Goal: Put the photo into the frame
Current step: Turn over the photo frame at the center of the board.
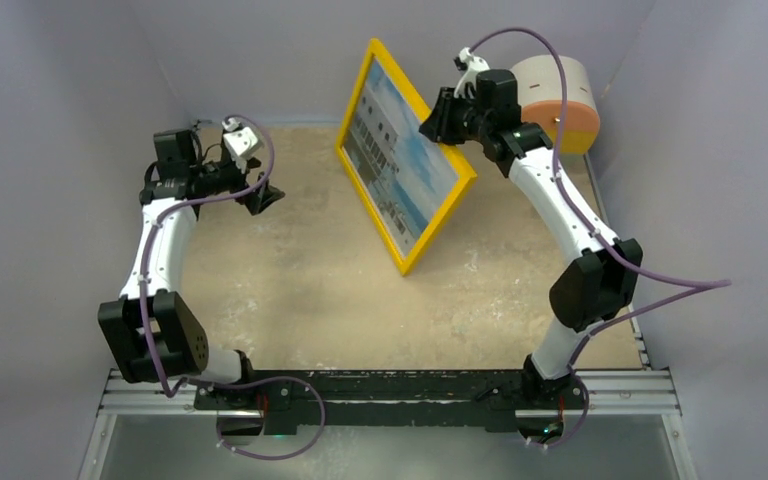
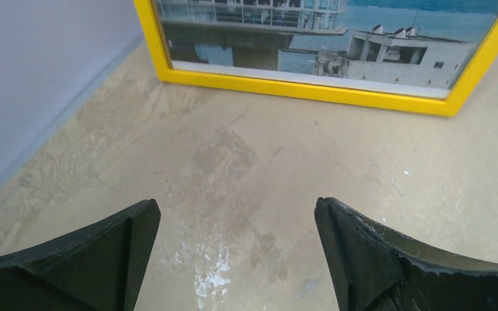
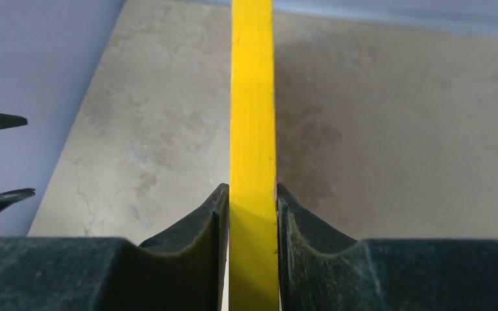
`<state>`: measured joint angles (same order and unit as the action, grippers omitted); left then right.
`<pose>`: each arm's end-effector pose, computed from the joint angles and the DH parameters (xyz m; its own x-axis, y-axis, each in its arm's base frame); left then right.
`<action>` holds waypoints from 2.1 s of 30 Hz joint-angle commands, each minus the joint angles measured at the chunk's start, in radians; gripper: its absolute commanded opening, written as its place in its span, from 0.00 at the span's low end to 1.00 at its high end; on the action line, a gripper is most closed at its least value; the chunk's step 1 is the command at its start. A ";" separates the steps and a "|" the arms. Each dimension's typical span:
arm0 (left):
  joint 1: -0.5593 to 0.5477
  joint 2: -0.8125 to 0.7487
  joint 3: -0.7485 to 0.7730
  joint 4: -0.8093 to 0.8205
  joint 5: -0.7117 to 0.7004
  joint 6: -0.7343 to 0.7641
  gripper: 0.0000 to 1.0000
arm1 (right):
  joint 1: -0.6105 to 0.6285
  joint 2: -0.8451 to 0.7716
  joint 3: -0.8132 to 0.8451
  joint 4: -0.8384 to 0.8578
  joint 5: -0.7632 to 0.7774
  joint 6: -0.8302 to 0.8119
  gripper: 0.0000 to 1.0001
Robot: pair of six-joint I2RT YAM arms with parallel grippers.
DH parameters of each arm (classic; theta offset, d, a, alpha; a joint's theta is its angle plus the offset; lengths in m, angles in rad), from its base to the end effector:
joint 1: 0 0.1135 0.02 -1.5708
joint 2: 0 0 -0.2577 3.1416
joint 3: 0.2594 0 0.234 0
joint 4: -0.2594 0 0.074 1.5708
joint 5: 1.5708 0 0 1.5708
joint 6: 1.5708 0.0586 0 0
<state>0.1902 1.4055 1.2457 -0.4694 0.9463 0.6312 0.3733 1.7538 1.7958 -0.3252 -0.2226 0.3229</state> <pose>0.3016 0.0096 0.3272 -0.1517 0.3222 -0.9345 0.7718 0.6293 0.0917 0.3829 0.1639 0.3997 -0.4222 0.1670 -0.8910 -0.4419 0.8203 0.3632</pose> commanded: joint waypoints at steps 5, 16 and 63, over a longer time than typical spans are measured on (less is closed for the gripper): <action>0.002 0.066 -0.080 -0.023 -0.136 0.121 0.98 | -0.033 -0.033 -0.277 -0.008 -0.215 0.145 0.28; 0.001 0.274 -0.177 0.081 -0.441 0.232 0.98 | -0.059 -0.156 -0.742 0.414 -0.338 0.377 0.19; -0.062 0.260 -0.096 0.086 -0.473 -0.096 1.00 | -0.060 -0.359 -1.001 0.253 0.203 0.221 0.99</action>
<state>0.0360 1.7351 1.0519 -0.3836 0.4255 0.6727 0.3195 1.5196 0.7452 0.0544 -0.3035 0.6163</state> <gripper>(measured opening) 0.996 0.987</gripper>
